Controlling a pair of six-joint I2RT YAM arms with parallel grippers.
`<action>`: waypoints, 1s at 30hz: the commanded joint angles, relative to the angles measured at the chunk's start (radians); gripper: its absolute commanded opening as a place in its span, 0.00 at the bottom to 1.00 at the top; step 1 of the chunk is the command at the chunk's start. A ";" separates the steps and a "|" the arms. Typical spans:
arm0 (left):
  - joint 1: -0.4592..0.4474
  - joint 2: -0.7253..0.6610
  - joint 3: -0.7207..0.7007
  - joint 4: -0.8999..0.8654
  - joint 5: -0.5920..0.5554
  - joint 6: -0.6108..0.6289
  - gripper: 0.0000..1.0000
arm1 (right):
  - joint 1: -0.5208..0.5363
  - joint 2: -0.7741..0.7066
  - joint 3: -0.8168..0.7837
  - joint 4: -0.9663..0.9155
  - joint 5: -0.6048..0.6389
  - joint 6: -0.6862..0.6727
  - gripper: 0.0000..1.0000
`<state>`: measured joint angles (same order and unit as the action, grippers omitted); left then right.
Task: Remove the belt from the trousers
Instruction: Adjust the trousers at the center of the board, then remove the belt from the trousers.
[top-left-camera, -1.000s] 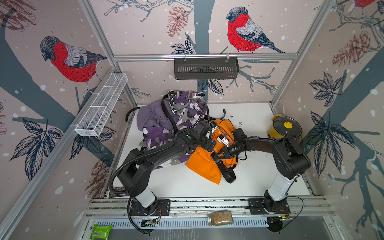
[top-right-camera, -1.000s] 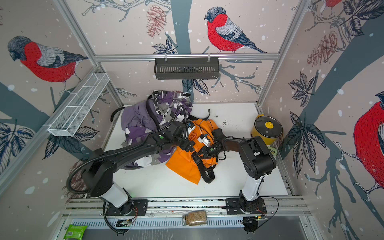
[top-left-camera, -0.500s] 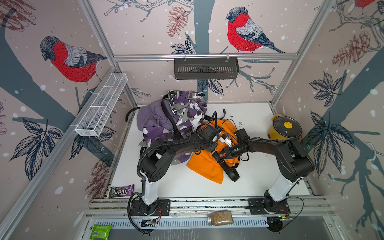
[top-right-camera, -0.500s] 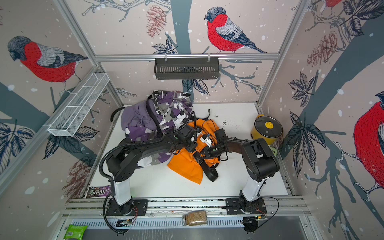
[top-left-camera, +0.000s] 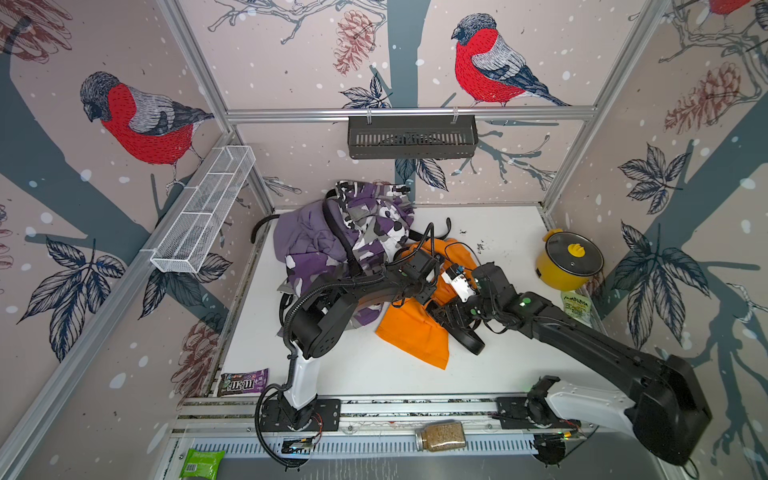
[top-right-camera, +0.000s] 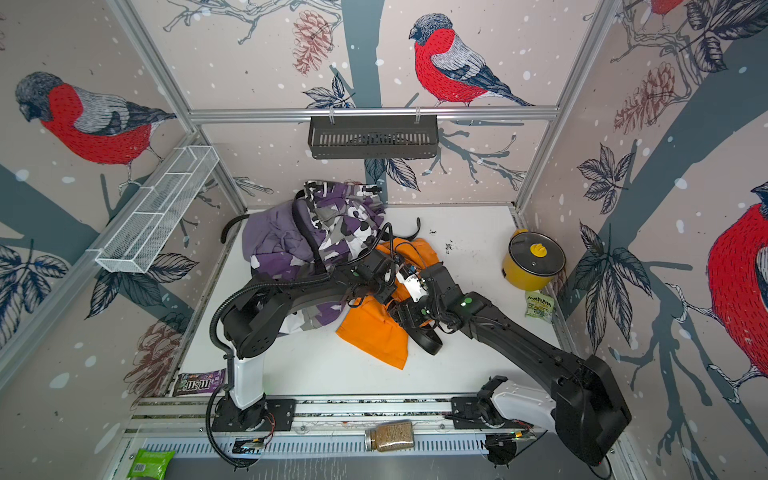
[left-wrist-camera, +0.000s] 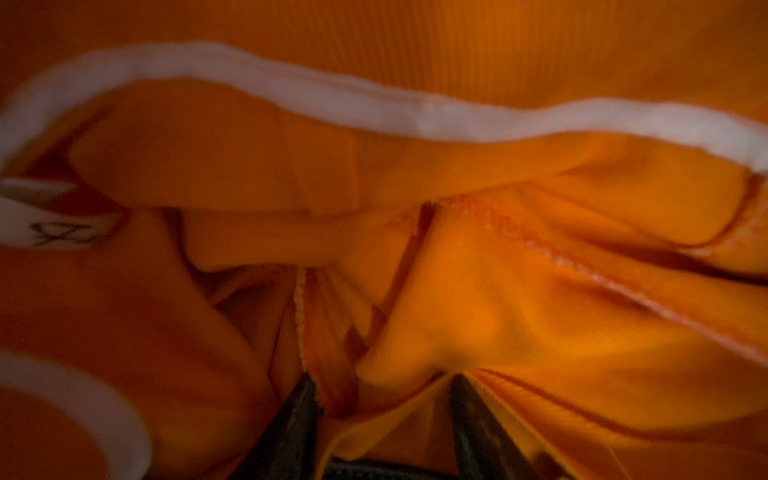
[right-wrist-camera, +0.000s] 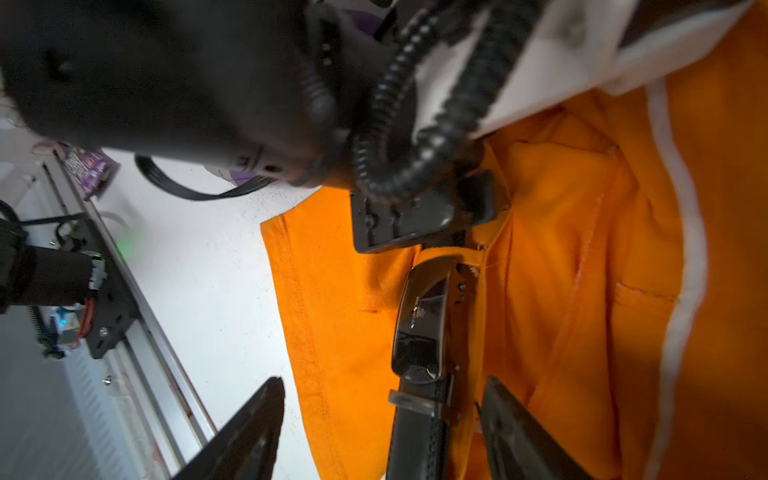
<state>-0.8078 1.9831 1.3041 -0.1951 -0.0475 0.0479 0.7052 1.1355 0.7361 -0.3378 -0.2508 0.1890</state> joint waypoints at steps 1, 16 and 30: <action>0.005 0.015 -0.011 -0.132 0.070 -0.023 0.51 | 0.089 -0.036 -0.030 0.008 0.279 0.018 0.78; 0.032 0.007 -0.024 -0.115 0.146 -0.036 0.49 | 0.294 0.222 -0.013 0.093 0.623 0.066 0.81; 0.047 0.016 -0.018 -0.122 0.177 -0.038 0.48 | 0.291 0.336 0.000 0.140 0.700 0.046 0.63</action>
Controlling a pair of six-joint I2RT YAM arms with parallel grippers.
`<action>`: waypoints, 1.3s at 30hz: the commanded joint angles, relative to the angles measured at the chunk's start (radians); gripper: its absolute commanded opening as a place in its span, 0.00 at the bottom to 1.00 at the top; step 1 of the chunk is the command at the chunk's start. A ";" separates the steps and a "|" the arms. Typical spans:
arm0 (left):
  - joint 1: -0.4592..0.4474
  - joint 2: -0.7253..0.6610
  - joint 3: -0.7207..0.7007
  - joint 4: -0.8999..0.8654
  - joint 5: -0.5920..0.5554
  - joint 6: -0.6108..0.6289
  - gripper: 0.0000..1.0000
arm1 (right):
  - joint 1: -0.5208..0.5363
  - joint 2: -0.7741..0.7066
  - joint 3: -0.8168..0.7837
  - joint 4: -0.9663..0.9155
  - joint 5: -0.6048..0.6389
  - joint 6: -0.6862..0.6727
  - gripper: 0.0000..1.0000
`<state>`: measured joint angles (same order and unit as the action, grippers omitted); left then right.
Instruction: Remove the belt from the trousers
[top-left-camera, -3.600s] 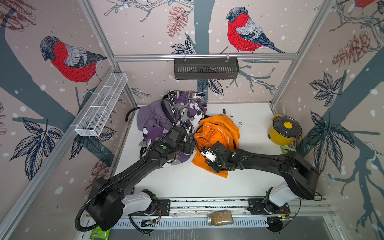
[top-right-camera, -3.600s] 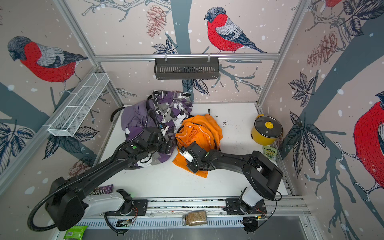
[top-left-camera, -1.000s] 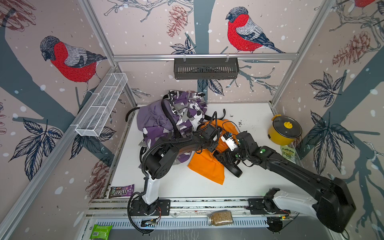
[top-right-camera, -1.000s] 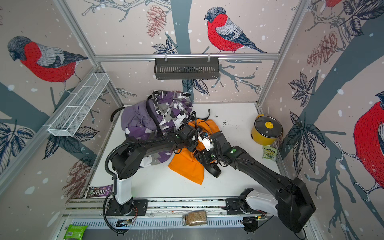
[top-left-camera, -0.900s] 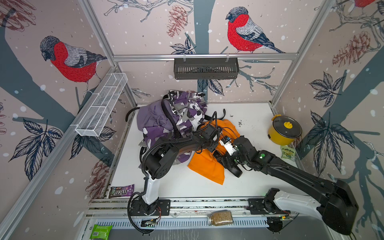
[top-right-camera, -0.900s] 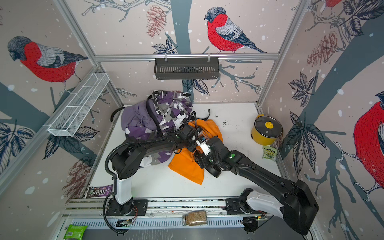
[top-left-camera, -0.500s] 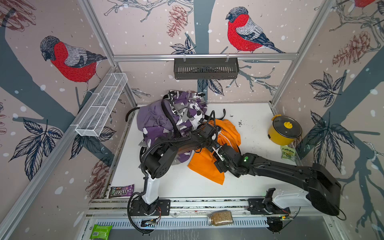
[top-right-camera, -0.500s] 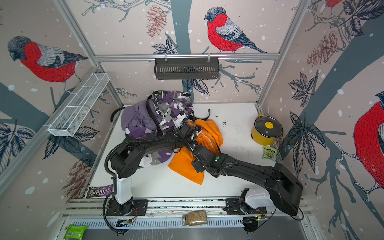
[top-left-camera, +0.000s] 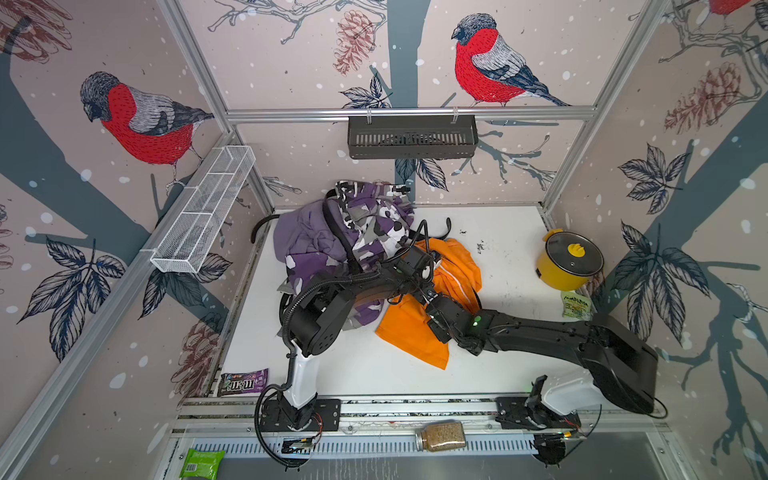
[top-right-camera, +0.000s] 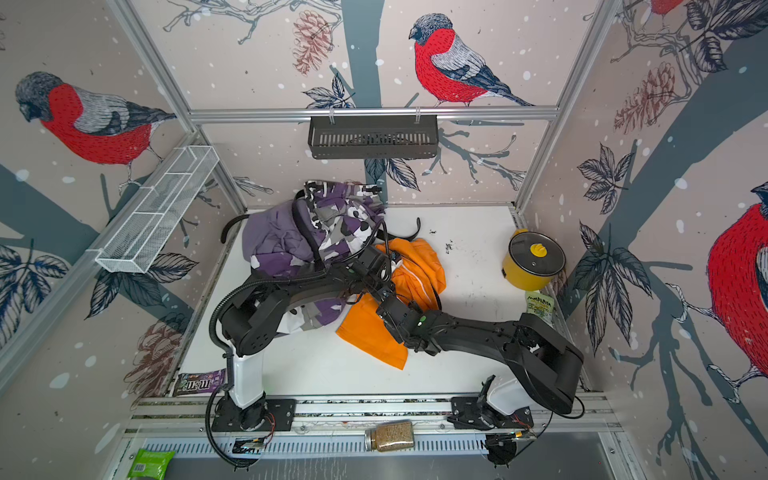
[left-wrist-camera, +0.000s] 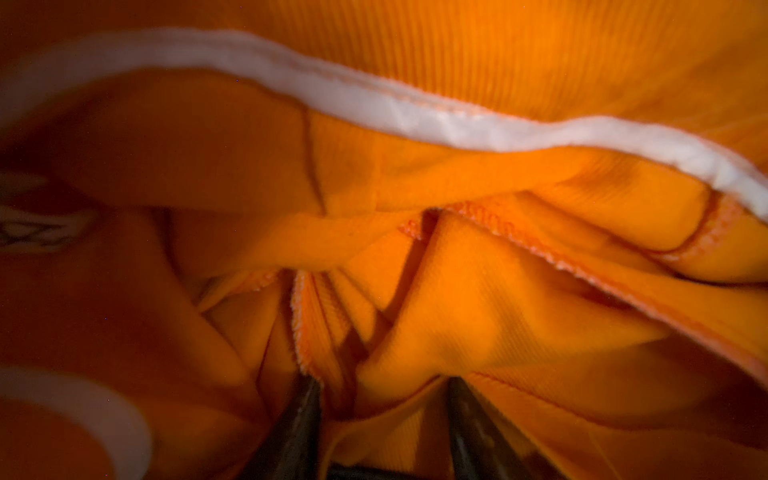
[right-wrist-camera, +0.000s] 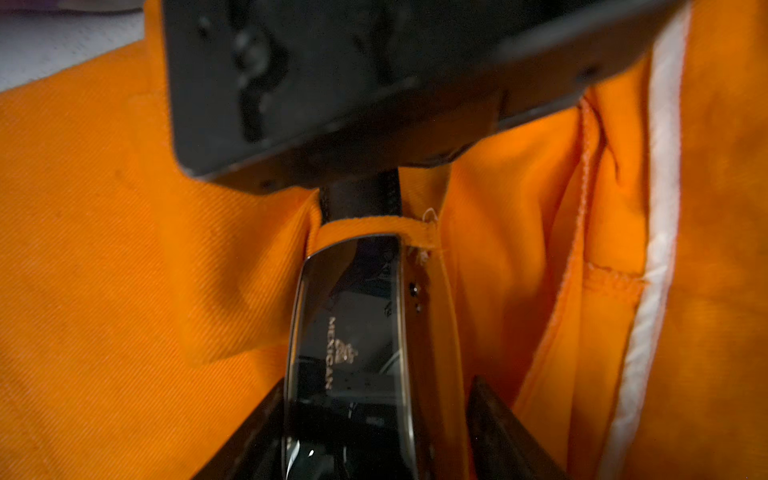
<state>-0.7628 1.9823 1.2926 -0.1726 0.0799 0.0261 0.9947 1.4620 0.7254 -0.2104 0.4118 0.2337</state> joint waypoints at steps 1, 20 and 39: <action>0.002 0.016 -0.007 -0.145 0.052 -0.017 0.48 | 0.001 0.013 0.012 0.009 0.041 0.005 0.59; 0.139 -0.300 0.001 -0.192 0.015 -0.160 0.99 | -0.068 -0.203 0.027 -0.032 -0.155 -0.051 0.22; 0.024 -0.773 -0.388 0.328 -0.376 0.383 0.99 | -0.331 -0.352 0.264 -0.167 -0.746 -0.220 0.21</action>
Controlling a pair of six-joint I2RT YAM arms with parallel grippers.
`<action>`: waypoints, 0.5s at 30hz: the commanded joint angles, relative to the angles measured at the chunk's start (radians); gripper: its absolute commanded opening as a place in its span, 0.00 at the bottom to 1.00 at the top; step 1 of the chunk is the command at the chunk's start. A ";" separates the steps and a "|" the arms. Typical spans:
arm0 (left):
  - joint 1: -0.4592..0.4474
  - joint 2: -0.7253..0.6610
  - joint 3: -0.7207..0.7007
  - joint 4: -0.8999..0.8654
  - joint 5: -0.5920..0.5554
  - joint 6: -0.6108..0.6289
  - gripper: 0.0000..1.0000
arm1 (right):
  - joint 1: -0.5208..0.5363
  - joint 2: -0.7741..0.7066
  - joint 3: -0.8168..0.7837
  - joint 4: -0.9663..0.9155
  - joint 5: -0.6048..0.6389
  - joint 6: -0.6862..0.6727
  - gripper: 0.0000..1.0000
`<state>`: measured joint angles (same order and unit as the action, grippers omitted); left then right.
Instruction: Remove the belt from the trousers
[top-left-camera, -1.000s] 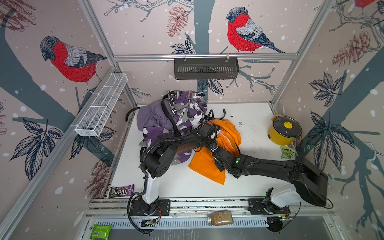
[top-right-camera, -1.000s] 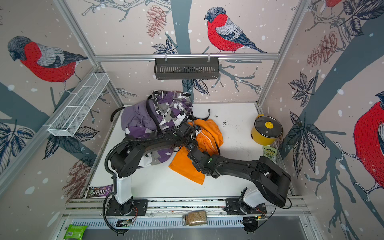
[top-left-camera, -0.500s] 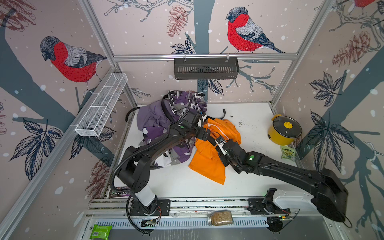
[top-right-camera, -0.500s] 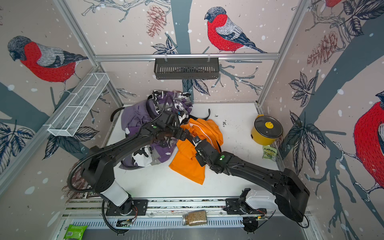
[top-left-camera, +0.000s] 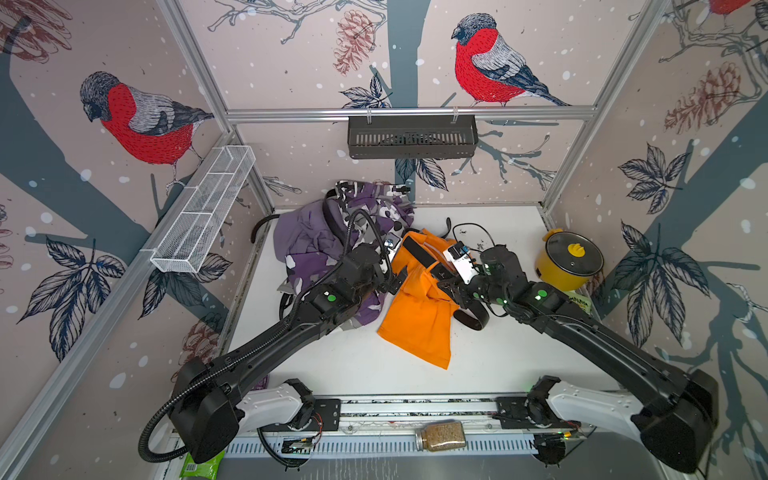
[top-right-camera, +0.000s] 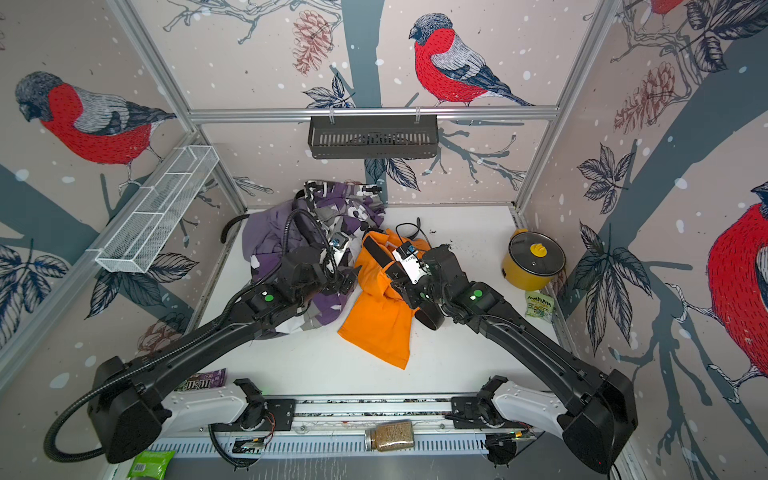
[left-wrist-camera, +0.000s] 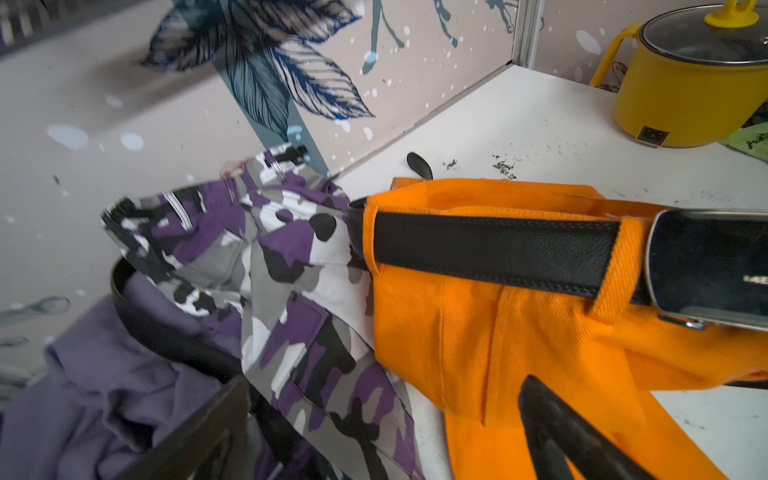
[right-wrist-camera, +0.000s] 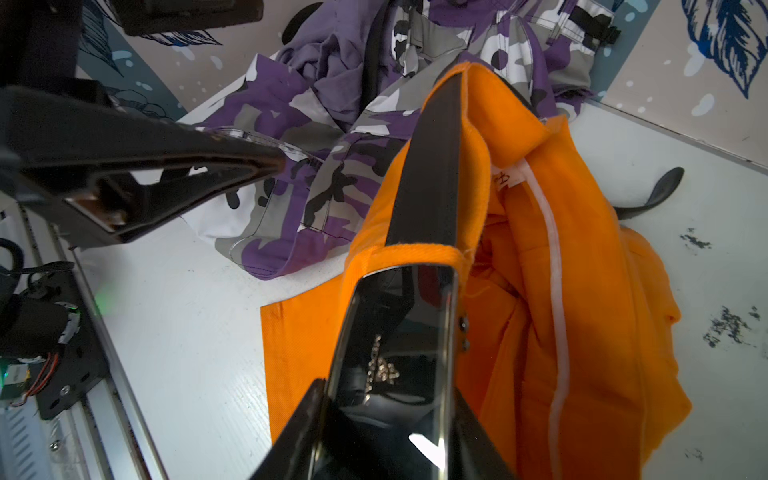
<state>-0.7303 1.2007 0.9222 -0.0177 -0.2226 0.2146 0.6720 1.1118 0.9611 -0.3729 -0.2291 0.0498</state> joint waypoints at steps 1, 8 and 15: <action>-0.010 0.011 -0.033 0.211 -0.062 0.233 0.99 | -0.013 0.001 0.039 -0.013 -0.115 -0.039 0.21; -0.011 0.072 -0.139 0.502 0.033 0.415 0.97 | -0.037 -0.001 0.070 -0.040 -0.165 -0.038 0.21; -0.031 0.108 -0.143 0.584 0.084 0.487 0.97 | -0.056 -0.020 0.090 -0.060 -0.203 -0.036 0.21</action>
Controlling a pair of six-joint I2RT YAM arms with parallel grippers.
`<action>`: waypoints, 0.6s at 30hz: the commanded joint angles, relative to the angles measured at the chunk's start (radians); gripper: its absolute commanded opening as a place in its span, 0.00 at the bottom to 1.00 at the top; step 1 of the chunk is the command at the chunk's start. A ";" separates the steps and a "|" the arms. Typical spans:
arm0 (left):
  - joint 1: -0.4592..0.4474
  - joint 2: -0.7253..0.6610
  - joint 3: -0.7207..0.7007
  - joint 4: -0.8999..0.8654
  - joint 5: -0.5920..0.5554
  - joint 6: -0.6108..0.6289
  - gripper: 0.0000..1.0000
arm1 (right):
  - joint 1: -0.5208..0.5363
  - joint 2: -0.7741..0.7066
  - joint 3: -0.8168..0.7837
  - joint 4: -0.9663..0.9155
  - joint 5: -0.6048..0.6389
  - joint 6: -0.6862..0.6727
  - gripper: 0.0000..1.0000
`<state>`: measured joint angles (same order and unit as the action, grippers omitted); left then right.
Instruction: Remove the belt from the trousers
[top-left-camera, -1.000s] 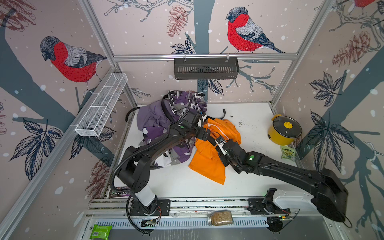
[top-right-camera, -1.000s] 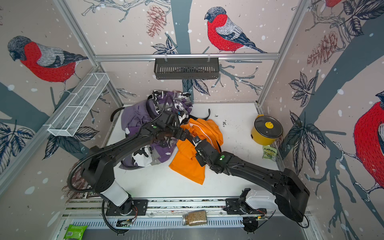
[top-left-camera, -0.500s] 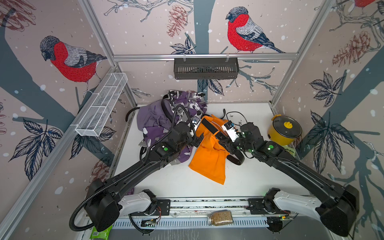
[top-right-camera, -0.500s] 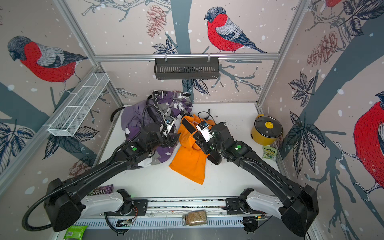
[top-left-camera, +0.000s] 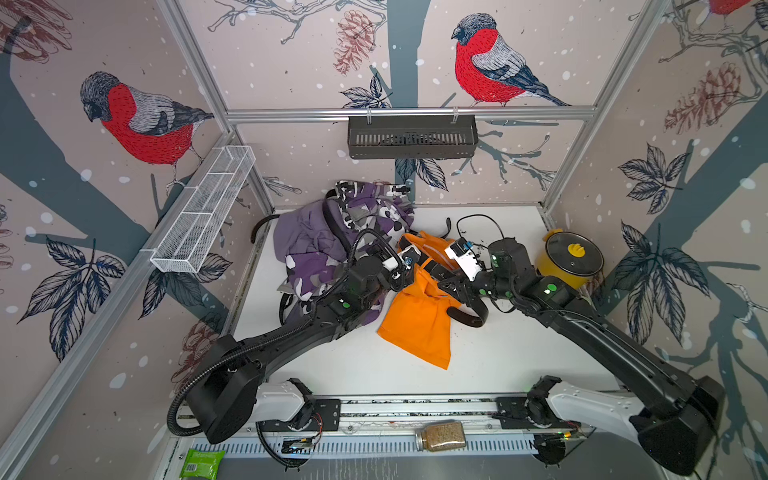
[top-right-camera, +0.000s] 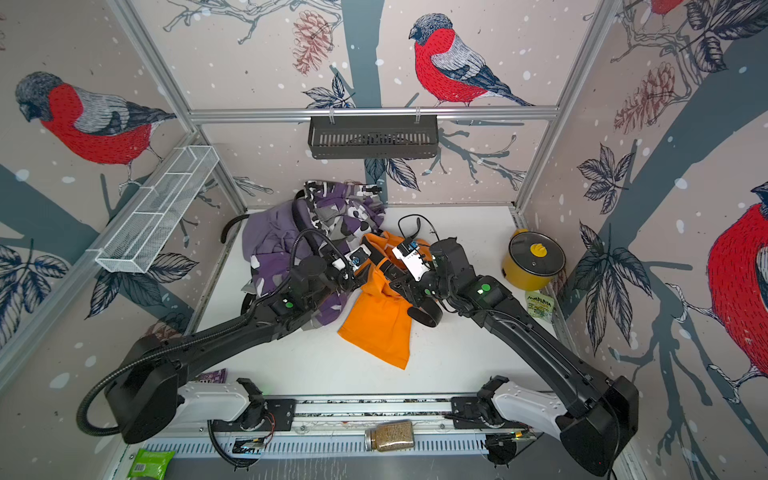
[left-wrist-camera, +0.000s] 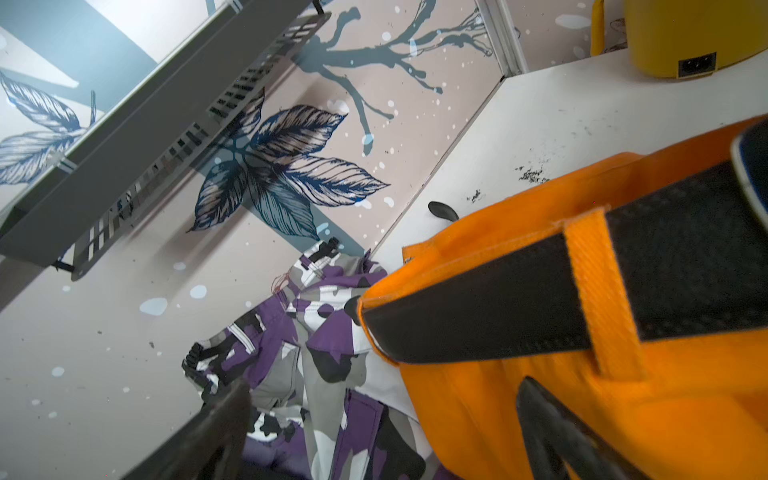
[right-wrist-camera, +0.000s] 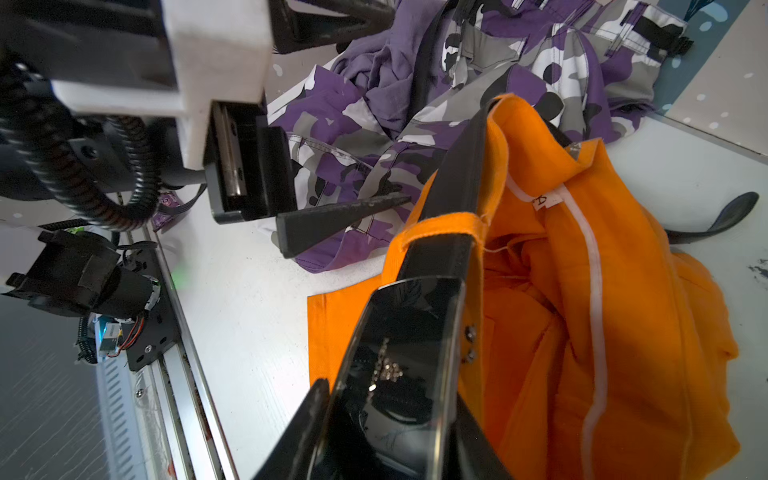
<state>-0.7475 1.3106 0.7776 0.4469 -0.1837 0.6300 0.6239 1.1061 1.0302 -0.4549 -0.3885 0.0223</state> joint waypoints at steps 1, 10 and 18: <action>-0.026 -0.011 0.001 0.117 0.045 0.078 0.97 | -0.010 -0.018 0.027 0.018 -0.046 -0.009 0.21; -0.078 -0.124 -0.033 0.039 0.150 -0.086 0.97 | -0.040 -0.045 0.062 -0.008 -0.075 -0.012 0.21; -0.080 0.097 0.057 0.106 0.075 -0.119 0.97 | -0.045 -0.046 0.076 -0.004 -0.095 -0.007 0.20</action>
<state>-0.8253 1.3693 0.8150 0.4675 -0.0711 0.5388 0.5808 1.0672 1.0889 -0.4961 -0.4545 0.0200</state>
